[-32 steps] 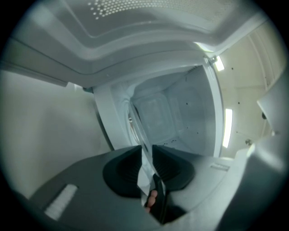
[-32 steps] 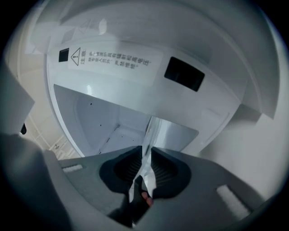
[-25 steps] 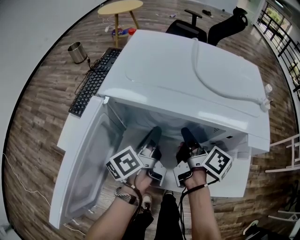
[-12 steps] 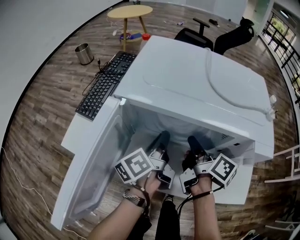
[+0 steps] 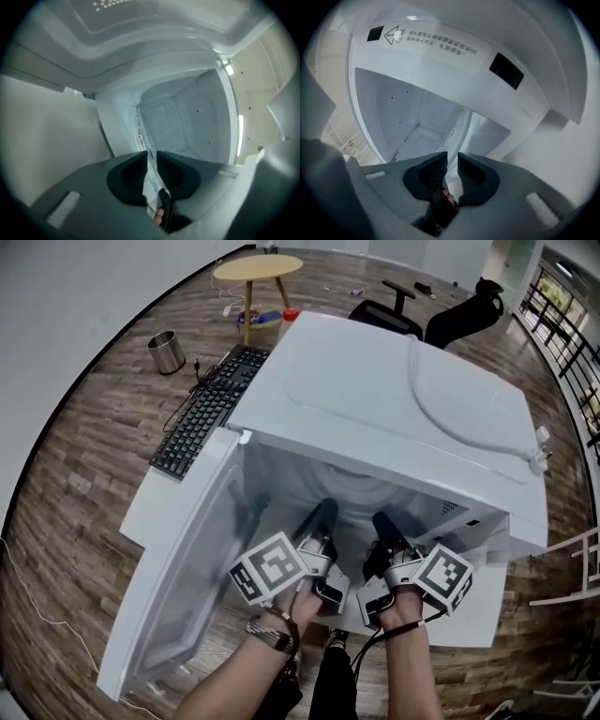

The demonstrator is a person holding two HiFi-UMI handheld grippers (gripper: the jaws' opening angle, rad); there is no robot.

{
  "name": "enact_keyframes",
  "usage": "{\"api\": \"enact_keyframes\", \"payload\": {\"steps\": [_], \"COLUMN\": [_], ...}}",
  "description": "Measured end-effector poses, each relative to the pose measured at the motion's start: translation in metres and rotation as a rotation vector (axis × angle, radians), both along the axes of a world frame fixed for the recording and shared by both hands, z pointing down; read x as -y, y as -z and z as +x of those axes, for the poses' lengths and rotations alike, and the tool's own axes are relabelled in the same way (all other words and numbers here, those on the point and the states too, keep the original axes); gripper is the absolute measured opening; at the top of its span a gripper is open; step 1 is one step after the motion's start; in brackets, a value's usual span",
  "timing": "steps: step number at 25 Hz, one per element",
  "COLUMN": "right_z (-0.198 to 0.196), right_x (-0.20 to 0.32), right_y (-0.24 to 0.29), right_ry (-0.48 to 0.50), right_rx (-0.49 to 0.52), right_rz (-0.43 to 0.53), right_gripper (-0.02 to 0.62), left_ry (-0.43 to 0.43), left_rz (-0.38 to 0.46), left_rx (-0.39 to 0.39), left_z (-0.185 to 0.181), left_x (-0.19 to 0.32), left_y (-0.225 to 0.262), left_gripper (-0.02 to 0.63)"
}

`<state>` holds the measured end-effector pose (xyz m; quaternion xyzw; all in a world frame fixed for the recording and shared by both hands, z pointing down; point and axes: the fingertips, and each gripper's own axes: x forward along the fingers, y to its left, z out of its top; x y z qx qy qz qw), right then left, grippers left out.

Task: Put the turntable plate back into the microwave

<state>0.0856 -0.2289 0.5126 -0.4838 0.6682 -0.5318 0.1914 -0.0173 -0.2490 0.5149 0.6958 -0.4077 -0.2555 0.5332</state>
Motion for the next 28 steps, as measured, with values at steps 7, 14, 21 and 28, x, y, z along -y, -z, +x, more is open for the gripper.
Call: {"api": "enact_keyframes", "payload": {"steps": [7,14,21,28], "right_z": [0.001,0.002,0.001,0.003], "right_x": [0.001,0.005,0.007,0.002], "right_y": [0.002,0.004,0.004,0.003], "right_ry": [-0.008,-0.018,-0.016,-0.025], "right_rx": [0.025,0.035,0.05,0.042], "right_rz": [0.016,0.021,0.013,0.01], "right_gripper": [0.067,0.066,0.063,0.063], "left_ry": [-0.019,-0.034,-0.056,-0.078], "left_rz": [-0.002,-0.007,-0.021,-0.043], "left_rx": [0.021,0.048,0.132,0.241], "left_z": [0.0,0.001,0.0,0.002], "left_x": [-0.001,0.004,0.01,0.01], "left_y": [0.0,0.003,0.005,0.003], "left_gripper": [0.077,0.08,0.083,0.091]}}
